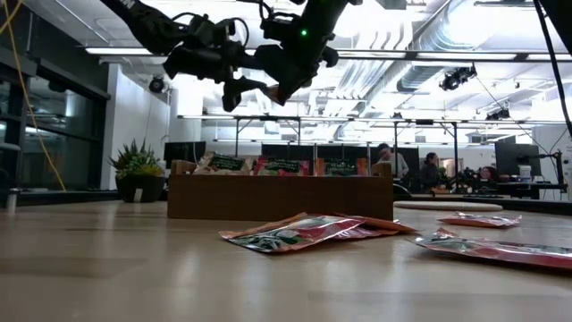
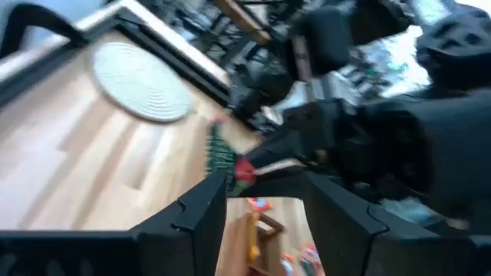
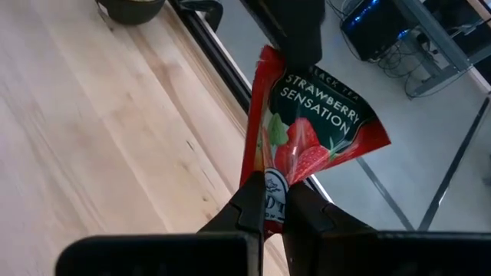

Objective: Pick & Place Tea
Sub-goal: Put the red tea bag into the middle section of the brown wooden organizer

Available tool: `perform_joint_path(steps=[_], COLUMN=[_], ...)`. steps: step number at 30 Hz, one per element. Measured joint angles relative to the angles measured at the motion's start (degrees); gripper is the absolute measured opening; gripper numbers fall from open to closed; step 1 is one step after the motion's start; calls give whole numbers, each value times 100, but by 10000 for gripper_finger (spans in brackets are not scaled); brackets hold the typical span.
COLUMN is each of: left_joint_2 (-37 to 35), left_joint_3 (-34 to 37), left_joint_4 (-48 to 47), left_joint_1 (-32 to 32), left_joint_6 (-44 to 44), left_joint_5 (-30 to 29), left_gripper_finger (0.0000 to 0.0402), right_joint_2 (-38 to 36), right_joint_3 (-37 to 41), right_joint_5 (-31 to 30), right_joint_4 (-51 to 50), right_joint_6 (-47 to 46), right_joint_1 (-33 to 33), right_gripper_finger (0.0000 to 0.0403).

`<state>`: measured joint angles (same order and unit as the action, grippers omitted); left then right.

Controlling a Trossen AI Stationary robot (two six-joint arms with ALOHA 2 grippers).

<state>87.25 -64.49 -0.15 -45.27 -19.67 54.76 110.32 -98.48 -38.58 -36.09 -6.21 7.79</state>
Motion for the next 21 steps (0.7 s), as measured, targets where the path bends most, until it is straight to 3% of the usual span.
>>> perform_joint_path(steps=[8,21], left_joint_2=[0,1], left_joint_3=[0,0], left_joint_4=[-45,-218], left_joint_1=[-7,43], left_joint_6=[287,378], left_joint_5=[-675,-653], left_gripper_finger=[169,169], right_joint_2=[-1,-9], right_joint_3=[-5,-10], right_joint_5=[63,65], right_joint_4=[57,85], right_joint_6=[1,1], right_joint_1=[-3,24], right_gripper_finger=[16,16])
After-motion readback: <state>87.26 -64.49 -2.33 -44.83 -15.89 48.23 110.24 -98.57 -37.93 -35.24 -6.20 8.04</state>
